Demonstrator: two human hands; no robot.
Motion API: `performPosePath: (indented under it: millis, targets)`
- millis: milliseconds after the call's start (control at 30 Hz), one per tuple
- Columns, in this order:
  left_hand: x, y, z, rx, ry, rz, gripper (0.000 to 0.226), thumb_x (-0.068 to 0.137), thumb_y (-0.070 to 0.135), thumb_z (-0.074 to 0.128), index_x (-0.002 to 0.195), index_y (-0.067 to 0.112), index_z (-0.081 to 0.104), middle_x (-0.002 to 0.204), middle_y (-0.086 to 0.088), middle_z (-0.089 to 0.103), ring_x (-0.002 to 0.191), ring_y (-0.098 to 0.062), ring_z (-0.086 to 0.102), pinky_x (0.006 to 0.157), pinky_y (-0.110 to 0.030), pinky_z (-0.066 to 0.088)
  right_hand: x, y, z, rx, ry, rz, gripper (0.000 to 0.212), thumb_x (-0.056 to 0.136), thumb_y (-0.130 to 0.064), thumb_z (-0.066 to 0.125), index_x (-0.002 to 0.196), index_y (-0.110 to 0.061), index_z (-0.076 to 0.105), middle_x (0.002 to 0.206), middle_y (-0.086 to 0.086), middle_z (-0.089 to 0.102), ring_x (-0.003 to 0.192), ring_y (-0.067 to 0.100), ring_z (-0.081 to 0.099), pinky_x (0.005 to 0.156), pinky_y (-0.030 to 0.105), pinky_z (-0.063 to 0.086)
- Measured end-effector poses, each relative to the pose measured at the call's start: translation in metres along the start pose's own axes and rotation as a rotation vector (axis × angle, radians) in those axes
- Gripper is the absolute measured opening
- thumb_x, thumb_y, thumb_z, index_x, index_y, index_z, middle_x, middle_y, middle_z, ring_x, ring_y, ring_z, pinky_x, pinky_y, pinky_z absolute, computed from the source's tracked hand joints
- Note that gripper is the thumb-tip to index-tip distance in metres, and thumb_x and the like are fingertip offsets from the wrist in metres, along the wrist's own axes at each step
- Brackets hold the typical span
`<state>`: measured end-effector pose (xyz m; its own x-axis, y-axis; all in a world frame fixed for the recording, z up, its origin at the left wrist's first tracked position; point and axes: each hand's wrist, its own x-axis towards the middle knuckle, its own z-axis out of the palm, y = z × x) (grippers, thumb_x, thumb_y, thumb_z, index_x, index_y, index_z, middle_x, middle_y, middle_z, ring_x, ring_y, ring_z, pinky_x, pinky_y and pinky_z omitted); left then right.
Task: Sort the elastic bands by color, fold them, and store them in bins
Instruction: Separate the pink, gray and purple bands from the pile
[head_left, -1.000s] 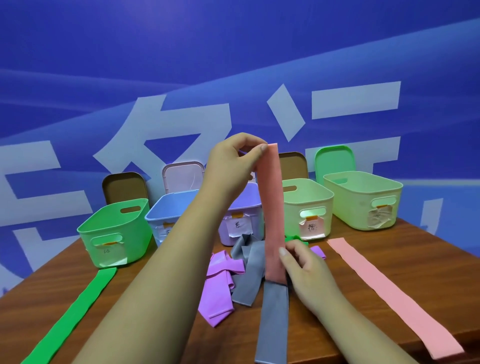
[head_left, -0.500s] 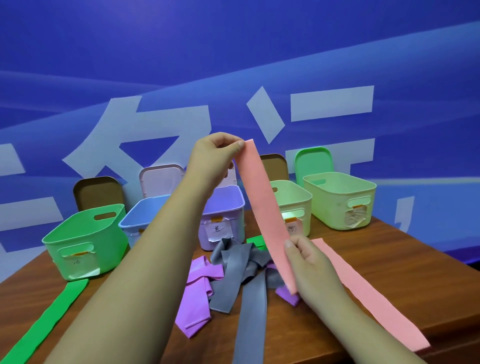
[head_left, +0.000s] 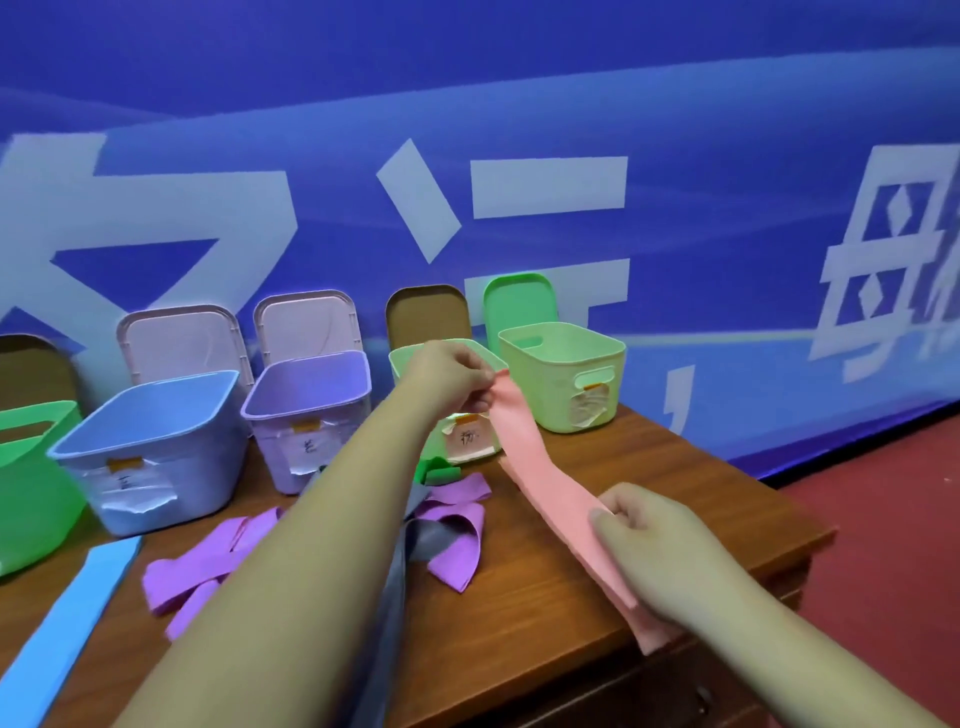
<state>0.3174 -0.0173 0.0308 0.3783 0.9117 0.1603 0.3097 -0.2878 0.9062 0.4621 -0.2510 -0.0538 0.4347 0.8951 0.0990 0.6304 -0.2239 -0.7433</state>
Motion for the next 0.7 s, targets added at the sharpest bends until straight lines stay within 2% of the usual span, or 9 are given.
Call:
performPosePath:
  millis: [67, 167, 300, 400, 533, 700]
  targets:
    - [0.004, -0.009, 0.021, 0.073, -0.007, -0.015, 0.006, 0.100, 0.002, 0.067, 0.095, 0.000, 0.070, 0.076, -0.019, 0.070, 0.055, -0.022, 0.066, 0.067, -0.035, 0.066, 0.001, 0.010, -0.006, -0.043, -0.011, 0.041, 0.021, 0.102, -0.034, 0.052, 0.086, -0.029, 0.065, 0.086, -0.009, 0.070, 0.081, 0.007, 0.065, 0.062, 0.028, 0.043]
    - [0.013, -0.028, 0.046, 0.272, 0.041, 0.012, 0.012, 0.097, 0.010, 0.072, 0.085, 0.011, 0.072, 0.075, -0.014, 0.072, 0.059, -0.026, 0.069, 0.055, -0.031, 0.062, 0.003, 0.022, -0.011, -0.089, -0.039, 0.086, 0.019, 0.100, -0.034, 0.053, 0.088, -0.028, 0.067, 0.089, -0.010, 0.070, 0.084, 0.009, 0.065, 0.065, 0.029, 0.046]
    - [0.023, -0.055, 0.069, 0.470, 0.099, 0.014, 0.009, 0.094, 0.029, 0.076, 0.088, 0.022, 0.077, 0.087, -0.003, 0.073, 0.082, -0.024, 0.072, 0.078, -0.039, 0.064, 0.004, 0.029, -0.013, -0.166, -0.055, 0.094, 0.016, 0.099, -0.036, 0.052, 0.093, -0.031, 0.067, 0.094, -0.011, 0.069, 0.086, 0.007, 0.064, 0.068, 0.027, 0.049]
    - [0.025, -0.068, 0.079, 0.594, 0.129, 0.000, 0.012, 0.093, 0.040, 0.072, 0.095, 0.030, 0.079, 0.093, 0.002, 0.072, 0.091, -0.020, 0.068, 0.086, -0.040, 0.061, 0.004, 0.029, -0.013, -0.194, -0.052, 0.091, 0.016, 0.098, -0.038, 0.052, 0.098, -0.031, 0.067, 0.095, -0.010, 0.068, 0.086, 0.009, 0.065, 0.071, 0.030, 0.053]
    - [0.026, -0.080, 0.091, 0.705, 0.152, 0.021, 0.011, 0.094, 0.035, 0.069, 0.098, 0.032, 0.079, 0.093, 0.004, 0.071, 0.092, -0.020, 0.066, 0.081, -0.036, 0.059, 0.005, 0.024, -0.011, -0.228, -0.074, 0.091, 0.020, 0.100, -0.037, 0.052, 0.111, -0.031, 0.067, 0.104, -0.009, 0.067, 0.090, 0.011, 0.065, 0.075, 0.031, 0.055]
    - [0.028, -0.089, 0.100, 0.815, 0.138, 0.027, 0.011, 0.098, 0.032, 0.066, 0.102, 0.030, 0.076, 0.093, 0.002, 0.070, 0.089, -0.022, 0.067, 0.079, -0.040, 0.062, 0.006, 0.021, -0.005, -0.260, -0.095, 0.105, 0.028, 0.101, -0.034, 0.051, 0.124, -0.027, 0.065, 0.113, -0.004, 0.068, 0.094, 0.014, 0.066, 0.079, 0.033, 0.059]
